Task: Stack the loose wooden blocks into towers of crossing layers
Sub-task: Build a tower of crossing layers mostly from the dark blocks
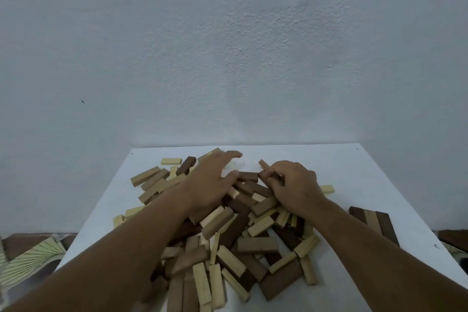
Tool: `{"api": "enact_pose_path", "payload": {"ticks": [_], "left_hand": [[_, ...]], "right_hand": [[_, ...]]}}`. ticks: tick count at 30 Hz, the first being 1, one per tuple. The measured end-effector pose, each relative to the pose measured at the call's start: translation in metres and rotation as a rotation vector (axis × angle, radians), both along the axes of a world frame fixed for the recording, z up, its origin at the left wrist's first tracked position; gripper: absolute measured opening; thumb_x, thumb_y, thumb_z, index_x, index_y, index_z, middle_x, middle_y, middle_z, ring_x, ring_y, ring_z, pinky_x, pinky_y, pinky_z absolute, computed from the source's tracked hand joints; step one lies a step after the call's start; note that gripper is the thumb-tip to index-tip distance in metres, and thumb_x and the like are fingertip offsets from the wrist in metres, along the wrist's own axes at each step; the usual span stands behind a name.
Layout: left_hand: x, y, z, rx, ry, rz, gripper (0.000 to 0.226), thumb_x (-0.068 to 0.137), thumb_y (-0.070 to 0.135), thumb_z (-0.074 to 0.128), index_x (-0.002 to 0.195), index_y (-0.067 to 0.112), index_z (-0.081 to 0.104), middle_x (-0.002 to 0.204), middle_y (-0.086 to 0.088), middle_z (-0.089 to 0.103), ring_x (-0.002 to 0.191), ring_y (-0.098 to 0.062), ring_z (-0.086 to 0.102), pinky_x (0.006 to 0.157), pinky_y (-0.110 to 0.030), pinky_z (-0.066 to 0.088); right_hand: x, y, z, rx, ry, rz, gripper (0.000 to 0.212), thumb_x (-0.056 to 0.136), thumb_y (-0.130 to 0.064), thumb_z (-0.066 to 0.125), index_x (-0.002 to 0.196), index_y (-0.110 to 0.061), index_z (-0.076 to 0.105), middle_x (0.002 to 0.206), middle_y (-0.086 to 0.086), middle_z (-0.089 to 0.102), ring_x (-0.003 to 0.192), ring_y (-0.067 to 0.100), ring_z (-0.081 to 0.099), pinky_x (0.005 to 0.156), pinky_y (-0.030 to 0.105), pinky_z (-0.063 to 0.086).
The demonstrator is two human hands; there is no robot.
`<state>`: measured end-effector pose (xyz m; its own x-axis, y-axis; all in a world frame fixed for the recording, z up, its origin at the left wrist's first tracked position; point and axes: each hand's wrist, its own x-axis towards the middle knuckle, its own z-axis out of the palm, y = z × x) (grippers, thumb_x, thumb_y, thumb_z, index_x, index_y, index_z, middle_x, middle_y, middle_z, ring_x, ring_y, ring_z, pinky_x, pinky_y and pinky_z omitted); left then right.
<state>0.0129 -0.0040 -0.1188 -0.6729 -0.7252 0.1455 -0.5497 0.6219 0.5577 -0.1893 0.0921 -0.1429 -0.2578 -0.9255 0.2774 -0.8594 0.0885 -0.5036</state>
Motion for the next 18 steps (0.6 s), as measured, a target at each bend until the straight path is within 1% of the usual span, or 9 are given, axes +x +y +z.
{"api": "enact_pose_path", "payload": {"ticks": [2,4,7,10,12,14,16,17,18], "left_hand": [[0.026,-0.014,0.006,-0.090,0.043,0.081,0.037,0.100,0.035,0.050,0.136,0.029,0.052,0.137,0.007,0.055,0.127,-0.012,0.047,0.103,-0.025,0.034],[0.055,-0.030,0.006,-0.099,0.024,0.198,0.039,0.099,0.039,0.052,0.135,0.026,0.053,0.139,0.006,0.053,0.132,-0.015,0.042,0.104,-0.023,0.030],[0.092,-0.050,-0.001,-0.016,-0.033,0.352,0.058,0.091,0.061,0.049,0.140,0.031,0.048,0.148,0.010,0.043,0.140,-0.012,0.032,0.115,-0.033,0.027],[0.117,-0.060,-0.007,0.043,-0.078,0.434,0.059,0.096,0.055,0.046,0.148,0.028,0.038,0.156,0.005,0.035,0.146,-0.015,0.023,0.119,-0.038,0.020],[0.124,-0.059,-0.011,0.075,-0.082,0.417,0.056,0.100,0.053,0.041,0.151,0.030,0.034,0.158,0.007,0.031,0.149,-0.015,0.016,0.122,-0.042,0.013],[0.127,-0.059,-0.018,0.105,-0.024,0.363,0.049,0.101,0.050,0.039,0.148,0.034,0.037,0.154,0.010,0.035,0.148,-0.014,0.020,0.122,-0.045,0.009],[0.127,-0.059,-0.027,0.135,0.018,0.310,0.045,0.102,0.049,0.037,0.146,0.039,0.039,0.151,0.010,0.041,0.146,-0.012,0.022,0.122,-0.039,0.006],[0.125,-0.057,-0.030,0.136,0.019,0.278,0.043,0.103,0.049,0.037,0.144,0.040,0.041,0.149,0.011,0.043,0.145,-0.010,0.022,0.119,-0.032,0.008],[0.122,-0.053,-0.032,0.106,0.012,0.241,0.041,0.103,0.048,0.038,0.142,0.039,0.045,0.146,0.011,0.046,0.141,-0.008,0.027,0.113,-0.027,0.013]], "right_hand": [[0.007,-0.011,0.004,-0.010,0.013,0.020,0.013,0.094,-0.029,0.053,0.096,-0.036,0.064,0.098,-0.024,0.061,0.097,0.003,0.053,0.091,0.040,0.037],[0.020,-0.028,0.007,0.006,0.021,0.077,0.018,0.094,-0.031,0.052,0.108,-0.034,0.062,0.116,-0.021,0.060,0.112,0.005,0.051,0.097,0.039,0.034],[0.046,-0.056,0.011,0.062,0.019,0.165,0.028,0.095,-0.041,0.051,0.121,-0.033,0.059,0.133,-0.016,0.054,0.126,0.012,0.047,0.106,0.037,0.032],[0.071,-0.083,0.013,0.135,0.048,0.252,0.044,0.097,-0.049,0.046,0.137,-0.031,0.050,0.149,-0.005,0.041,0.136,0.019,0.037,0.112,0.039,0.028],[0.082,-0.102,0.011,0.209,0.082,0.279,0.052,0.096,-0.058,0.042,0.142,-0.036,0.043,0.158,0.000,0.027,0.144,0.024,0.025,0.116,0.043,0.021],[0.090,-0.116,0.008,0.273,0.075,0.300,0.056,0.092,-0.068,0.036,0.142,-0.044,0.040,0.161,-0.001,0.018,0.147,0.026,0.017,0.117,0.049,0.018],[0.094,-0.123,0.002,0.318,0.079,0.326,0.056,0.090,-0.071,0.034,0.141,-0.047,0.040,0.160,-0.004,0.021,0.146,0.025,0.017,0.115,0.053,0.020],[0.095,-0.123,-0.002,0.329,0.097,0.348,0.056,0.090,-0.070,0.034,0.141,-0.046,0.040,0.158,-0.006,0.025,0.145,0.024,0.019,0.114,0.053,0.021],[0.096,-0.120,-0.005,0.327,0.120,0.368,0.057,0.090,-0.069,0.035,0.141,-0.045,0.040,0.155,-0.007,0.030,0.143,0.023,0.021,0.113,0.052,0.023]]}}
